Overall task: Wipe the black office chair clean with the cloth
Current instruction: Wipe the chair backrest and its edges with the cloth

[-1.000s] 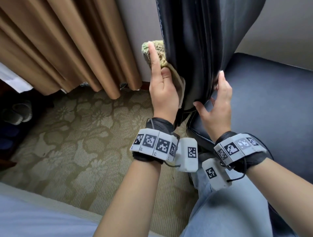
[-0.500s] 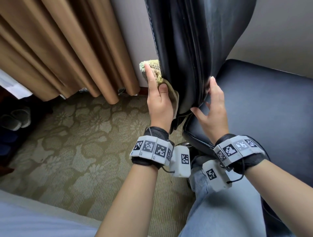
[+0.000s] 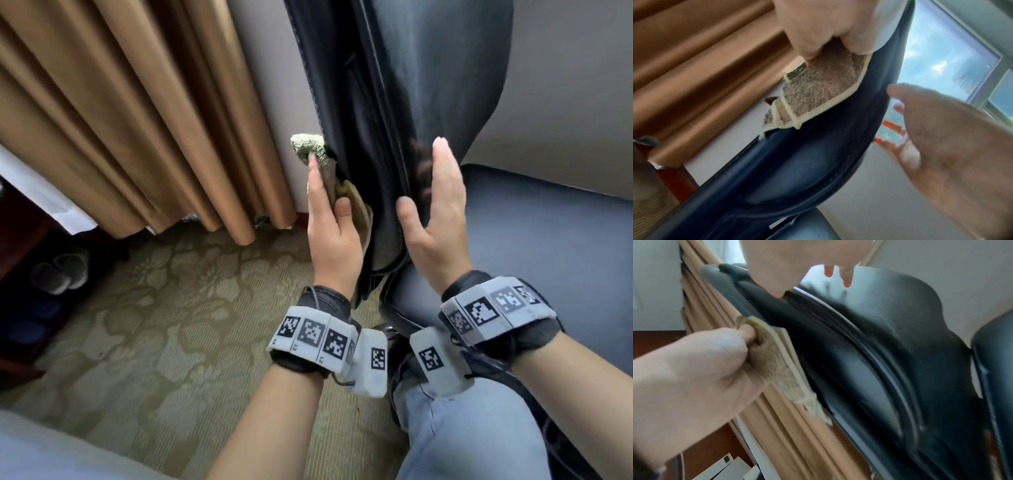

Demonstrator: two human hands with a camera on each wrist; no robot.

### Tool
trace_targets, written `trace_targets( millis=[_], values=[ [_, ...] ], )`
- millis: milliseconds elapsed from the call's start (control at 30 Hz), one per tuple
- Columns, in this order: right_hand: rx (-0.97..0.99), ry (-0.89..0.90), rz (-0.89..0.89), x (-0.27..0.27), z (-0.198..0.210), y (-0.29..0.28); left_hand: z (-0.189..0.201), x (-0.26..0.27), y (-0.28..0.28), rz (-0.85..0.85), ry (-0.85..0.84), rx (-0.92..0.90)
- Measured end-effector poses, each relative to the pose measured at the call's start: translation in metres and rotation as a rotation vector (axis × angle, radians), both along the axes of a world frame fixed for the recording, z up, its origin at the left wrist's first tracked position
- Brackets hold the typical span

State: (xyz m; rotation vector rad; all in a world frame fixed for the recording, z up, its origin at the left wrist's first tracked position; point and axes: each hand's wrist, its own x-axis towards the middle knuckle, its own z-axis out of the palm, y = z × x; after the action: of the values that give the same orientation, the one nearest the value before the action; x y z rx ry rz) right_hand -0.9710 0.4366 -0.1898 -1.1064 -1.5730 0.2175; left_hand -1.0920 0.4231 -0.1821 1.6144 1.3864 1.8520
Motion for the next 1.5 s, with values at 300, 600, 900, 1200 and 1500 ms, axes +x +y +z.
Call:
trace_targets(
  millis=[300, 600, 900, 1200, 1500],
  values=[
    [0.072, -0.134, -0.015, -0.011, 0.023, 0.014, 0.045, -0.011, 0.019, 0.005, -0.026, 0.123],
    [0.086, -0.111, -0.123, -0.021, 0.017, 0.017, 0.056, -0.026, 0.021, -0.125, -0.063, 0.096],
    [0.098, -0.107, -0.189, -0.027, 0.015, 0.014, 0.098, -0.032, 0.040, -0.169, -0.117, 0.201],
    [0.109, -0.118, -0.168, -0.026, 0.018, 0.014, 0.041, -0.031, 0.020, -0.122, 0.202, 0.206],
    [0.112, -0.132, -0.175, -0.027, 0.016, 0.014, 0.096, -0.046, 0.041, -0.102, 0.170, 0.355]
  ],
)
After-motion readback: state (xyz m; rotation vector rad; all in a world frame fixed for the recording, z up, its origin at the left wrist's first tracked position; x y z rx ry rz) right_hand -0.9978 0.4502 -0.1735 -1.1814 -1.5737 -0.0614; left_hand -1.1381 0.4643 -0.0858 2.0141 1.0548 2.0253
